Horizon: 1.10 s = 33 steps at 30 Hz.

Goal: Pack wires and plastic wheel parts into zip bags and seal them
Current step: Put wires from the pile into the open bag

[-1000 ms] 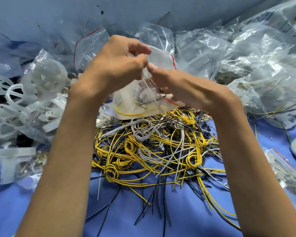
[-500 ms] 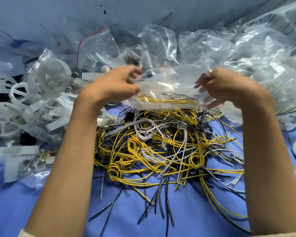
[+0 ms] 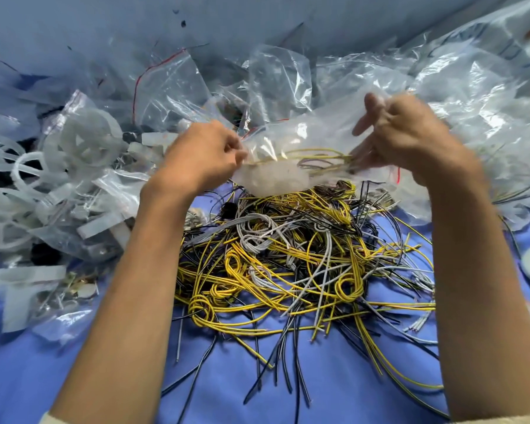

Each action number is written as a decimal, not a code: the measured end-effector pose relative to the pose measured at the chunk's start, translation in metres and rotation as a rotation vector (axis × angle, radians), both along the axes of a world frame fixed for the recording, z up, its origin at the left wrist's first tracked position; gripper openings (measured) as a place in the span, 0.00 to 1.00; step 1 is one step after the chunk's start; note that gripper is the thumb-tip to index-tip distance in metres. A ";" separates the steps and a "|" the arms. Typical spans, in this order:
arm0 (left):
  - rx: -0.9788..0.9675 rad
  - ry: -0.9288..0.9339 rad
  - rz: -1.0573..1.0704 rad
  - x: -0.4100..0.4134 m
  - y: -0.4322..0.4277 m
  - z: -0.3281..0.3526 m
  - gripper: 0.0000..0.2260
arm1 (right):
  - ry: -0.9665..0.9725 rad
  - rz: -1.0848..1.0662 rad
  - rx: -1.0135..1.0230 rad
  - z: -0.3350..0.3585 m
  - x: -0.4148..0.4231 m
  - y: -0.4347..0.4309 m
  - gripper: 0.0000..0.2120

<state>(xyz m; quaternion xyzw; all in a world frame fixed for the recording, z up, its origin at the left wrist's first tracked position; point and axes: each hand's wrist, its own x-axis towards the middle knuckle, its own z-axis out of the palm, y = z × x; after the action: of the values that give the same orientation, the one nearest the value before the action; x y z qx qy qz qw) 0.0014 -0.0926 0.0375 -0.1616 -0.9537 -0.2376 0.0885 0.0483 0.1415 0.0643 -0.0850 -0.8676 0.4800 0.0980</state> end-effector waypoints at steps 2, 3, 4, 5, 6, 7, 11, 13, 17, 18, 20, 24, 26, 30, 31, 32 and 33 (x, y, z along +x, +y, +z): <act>0.089 0.100 0.056 -0.001 0.002 0.002 0.07 | 0.094 -0.033 -0.070 0.004 0.002 -0.002 0.21; 0.148 0.142 0.093 -0.001 0.002 0.004 0.08 | 0.119 -0.043 -0.118 0.006 0.003 -0.003 0.21; 0.217 0.164 0.132 -0.001 0.003 0.006 0.09 | 0.131 -0.061 -0.160 0.008 0.005 -0.004 0.21; 0.288 0.163 0.166 -0.002 0.003 0.009 0.10 | 0.138 -0.084 -0.183 0.010 0.006 -0.005 0.21; 0.371 0.136 0.189 -0.002 0.003 0.012 0.10 | 0.144 -0.103 -0.188 0.012 0.007 -0.006 0.20; 0.474 0.086 0.191 -0.002 0.003 0.015 0.11 | 0.151 -0.111 -0.182 0.014 0.008 -0.006 0.20; 0.749 -0.068 0.167 -0.001 0.000 0.021 0.08 | 0.188 -0.123 -0.078 0.012 0.009 -0.004 0.19; 0.729 -0.063 0.209 -0.002 -0.003 0.020 0.09 | 0.207 -0.141 -0.027 0.012 0.008 -0.003 0.18; 0.708 -0.032 0.230 -0.001 -0.004 0.018 0.08 | 0.224 -0.130 -0.007 0.012 0.009 -0.003 0.16; 0.694 -0.027 0.246 -0.001 -0.005 0.018 0.08 | 0.227 -0.118 -0.022 0.012 0.009 -0.003 0.16; 0.624 -0.002 0.285 -0.001 -0.007 0.019 0.09 | 0.233 -0.097 -0.040 0.013 0.010 -0.003 0.15; 0.665 -0.030 0.179 0.007 -0.013 0.030 0.13 | 0.272 0.031 -0.050 0.016 0.012 -0.005 0.12; 0.693 -0.188 -0.085 0.019 -0.017 0.035 0.16 | 0.303 0.117 -0.034 0.016 0.014 -0.005 0.17; 0.511 -0.485 -0.467 0.030 -0.016 0.041 0.19 | 0.310 0.094 0.069 0.014 0.013 -0.005 0.20; 0.477 -0.460 -0.460 0.028 -0.012 0.039 0.17 | 0.296 0.093 0.090 0.012 0.012 -0.005 0.18; 0.435 -0.406 -0.417 0.025 -0.009 0.036 0.14 | 0.286 0.088 0.108 0.010 0.011 -0.005 0.17; 0.366 -0.356 -0.365 0.022 -0.005 0.032 0.10 | 0.284 0.078 0.117 0.008 0.010 -0.005 0.15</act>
<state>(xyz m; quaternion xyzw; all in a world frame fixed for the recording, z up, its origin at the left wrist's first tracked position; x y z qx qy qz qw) 0.0230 -0.0978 0.0692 -0.2673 -0.8510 -0.4416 -0.0965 0.0584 0.1369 0.0727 0.0233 -0.8742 0.4392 0.2056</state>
